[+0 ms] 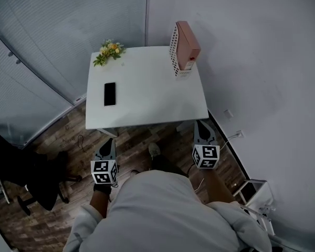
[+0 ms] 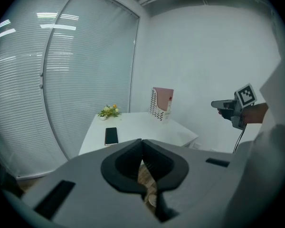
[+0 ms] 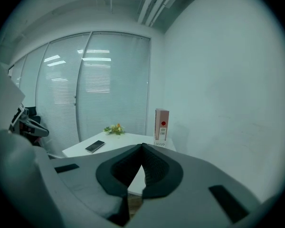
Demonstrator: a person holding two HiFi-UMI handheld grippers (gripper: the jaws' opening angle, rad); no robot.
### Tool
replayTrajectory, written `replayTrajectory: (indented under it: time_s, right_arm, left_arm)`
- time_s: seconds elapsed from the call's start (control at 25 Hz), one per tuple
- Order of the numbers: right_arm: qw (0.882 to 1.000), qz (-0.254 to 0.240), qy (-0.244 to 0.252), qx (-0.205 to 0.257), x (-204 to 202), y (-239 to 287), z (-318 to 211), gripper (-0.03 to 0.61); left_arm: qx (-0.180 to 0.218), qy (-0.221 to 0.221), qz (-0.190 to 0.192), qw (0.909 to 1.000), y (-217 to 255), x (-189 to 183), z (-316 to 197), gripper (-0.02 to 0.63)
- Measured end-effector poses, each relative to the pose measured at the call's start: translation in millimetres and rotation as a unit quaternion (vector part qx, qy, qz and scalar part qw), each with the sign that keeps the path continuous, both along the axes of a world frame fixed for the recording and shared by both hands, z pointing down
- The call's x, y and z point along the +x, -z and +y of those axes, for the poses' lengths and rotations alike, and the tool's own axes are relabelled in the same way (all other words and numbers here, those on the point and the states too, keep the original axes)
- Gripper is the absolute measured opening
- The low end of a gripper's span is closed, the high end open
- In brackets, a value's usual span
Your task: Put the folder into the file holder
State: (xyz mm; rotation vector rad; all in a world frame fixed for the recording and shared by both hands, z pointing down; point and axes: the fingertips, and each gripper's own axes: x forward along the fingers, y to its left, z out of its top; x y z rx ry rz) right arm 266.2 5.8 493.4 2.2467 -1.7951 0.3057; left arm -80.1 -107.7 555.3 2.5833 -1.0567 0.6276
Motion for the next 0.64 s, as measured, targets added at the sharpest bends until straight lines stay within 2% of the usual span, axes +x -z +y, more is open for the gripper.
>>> replayTrajectory:
  time_s: [0.64]
  right_arm:
    - [1.0, 0.0, 0.003, 0.002, 12.0, -2.9, 2.2, 0.012]
  left_arm:
    - [0.002, -0.007, -0.005, 1.0, -2.0, 13.0, 1.6, 0.009]
